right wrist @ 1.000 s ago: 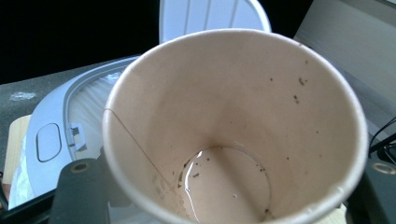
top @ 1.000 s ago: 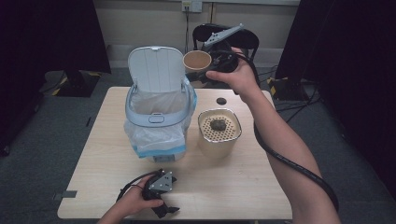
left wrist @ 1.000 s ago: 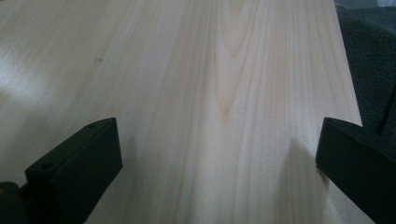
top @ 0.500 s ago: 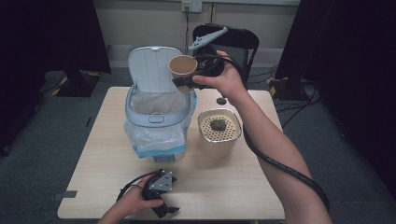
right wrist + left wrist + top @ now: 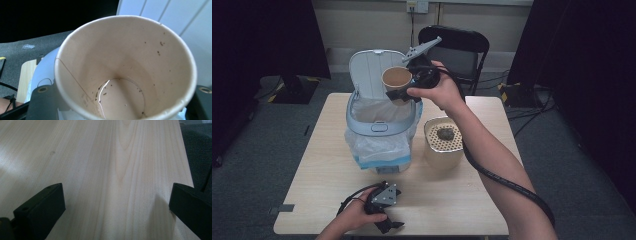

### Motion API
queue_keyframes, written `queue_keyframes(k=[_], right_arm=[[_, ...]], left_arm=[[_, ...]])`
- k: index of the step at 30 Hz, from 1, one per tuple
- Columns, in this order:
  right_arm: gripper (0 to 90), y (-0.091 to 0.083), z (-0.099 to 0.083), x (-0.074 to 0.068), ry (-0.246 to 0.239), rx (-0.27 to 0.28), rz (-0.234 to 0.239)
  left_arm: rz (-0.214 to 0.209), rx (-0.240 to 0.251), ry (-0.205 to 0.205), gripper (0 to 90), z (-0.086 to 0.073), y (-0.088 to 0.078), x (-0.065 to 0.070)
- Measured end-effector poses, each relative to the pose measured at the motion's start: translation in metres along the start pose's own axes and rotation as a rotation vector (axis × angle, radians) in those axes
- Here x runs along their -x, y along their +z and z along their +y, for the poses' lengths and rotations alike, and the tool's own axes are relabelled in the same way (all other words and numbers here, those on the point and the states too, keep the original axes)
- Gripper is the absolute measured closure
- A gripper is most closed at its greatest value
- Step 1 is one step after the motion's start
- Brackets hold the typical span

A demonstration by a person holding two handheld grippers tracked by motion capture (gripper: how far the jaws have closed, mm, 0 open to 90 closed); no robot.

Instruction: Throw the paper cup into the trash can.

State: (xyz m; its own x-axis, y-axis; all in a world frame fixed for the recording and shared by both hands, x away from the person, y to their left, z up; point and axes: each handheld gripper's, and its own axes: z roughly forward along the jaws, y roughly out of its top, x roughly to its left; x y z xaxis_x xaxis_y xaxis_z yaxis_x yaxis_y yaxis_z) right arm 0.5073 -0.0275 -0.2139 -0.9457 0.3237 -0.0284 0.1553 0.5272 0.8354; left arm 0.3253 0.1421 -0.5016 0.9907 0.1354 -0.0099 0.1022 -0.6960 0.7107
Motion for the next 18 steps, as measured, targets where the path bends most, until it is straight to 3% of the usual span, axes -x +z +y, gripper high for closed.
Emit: queue_keyframes(k=[18], right_arm=[[27.3, 0.028, 0.006, -0.015, -0.018, 0.014, 0.045]], left_arm=[[0.006, -0.003, 0.001, 0.0, 0.0, 0.0, 0.0]])
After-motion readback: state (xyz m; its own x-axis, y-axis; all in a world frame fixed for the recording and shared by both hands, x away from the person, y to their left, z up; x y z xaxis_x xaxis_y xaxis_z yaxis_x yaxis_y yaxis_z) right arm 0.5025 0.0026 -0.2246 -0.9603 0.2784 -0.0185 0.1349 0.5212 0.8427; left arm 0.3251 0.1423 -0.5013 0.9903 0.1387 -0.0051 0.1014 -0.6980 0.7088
